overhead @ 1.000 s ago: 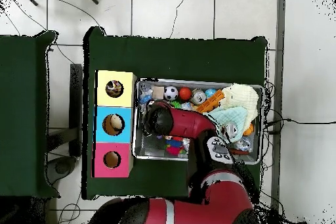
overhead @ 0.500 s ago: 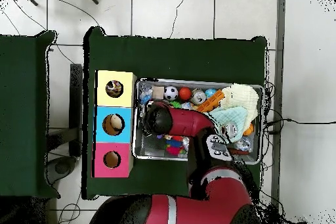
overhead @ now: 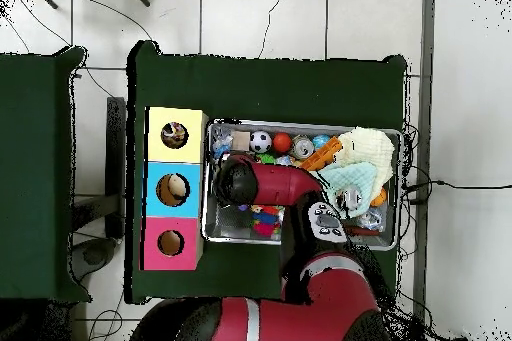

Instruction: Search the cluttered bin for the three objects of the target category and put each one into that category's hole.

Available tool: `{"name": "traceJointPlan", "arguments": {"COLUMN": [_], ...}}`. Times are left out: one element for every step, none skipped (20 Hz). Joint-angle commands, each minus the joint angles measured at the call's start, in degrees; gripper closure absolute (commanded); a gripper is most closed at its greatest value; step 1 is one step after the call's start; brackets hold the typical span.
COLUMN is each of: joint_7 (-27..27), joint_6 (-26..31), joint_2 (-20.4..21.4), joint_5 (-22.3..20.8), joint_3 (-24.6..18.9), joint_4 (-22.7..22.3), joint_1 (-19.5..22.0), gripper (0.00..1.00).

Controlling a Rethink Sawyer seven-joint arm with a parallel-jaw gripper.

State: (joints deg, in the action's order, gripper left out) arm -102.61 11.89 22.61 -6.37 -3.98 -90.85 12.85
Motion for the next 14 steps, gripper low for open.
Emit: {"name": "traceJointPlan", "arguments": {"joint_7": [-1.29,-1.33,-1.35,-1.41,-1.51,-1.85,-2.08,-2.25,-2.34,-2.12,-2.00,-1.85,-1.65,-1.60], "joint_6": [6.34,7.91,9.13,10.33,10.76,11.17,11.23,11.23,11.88,13.12,14.33,15.64,16.92,18.32], "joint_2": [4.35,6.46,7.83,8.62,9.18,9.46,9.88,10.41,11.17,12.03,12.90,13.90,15.01,16.05], "joint_5": [-1.81,-1.37,-1.03,-0.86,-0.82,-0.71,-0.87,-0.87,-0.83,-0.84,-0.65,-0.42,-0.15,0.23], "joint_3": [-3.75,-3.92,-4.10,-3.64,-3.54,-3.34,-3.01,-3.18,-3.06,-2.93,-2.97,-3.04,-3.25,-3.41], "joint_4": [-0.73,-1.69,-2.20,-2.00,-2.08,-2.10,-2.19,-2.67,-2.88,-2.87,-3.02,-3.14,-3.40,-3.54], "joint_1": [0.13,0.09,0.03,-0.58,-0.84,-1.17,-1.54,-1.46,-1.62,-1.78,-1.79,-1.80,-1.73,-1.75], "gripper": [1.00,1.00,1.00,1.00,1.00,1.00,1.00,1.00,1.00,1.00,1.00,1.00,1.00,1.00]}}
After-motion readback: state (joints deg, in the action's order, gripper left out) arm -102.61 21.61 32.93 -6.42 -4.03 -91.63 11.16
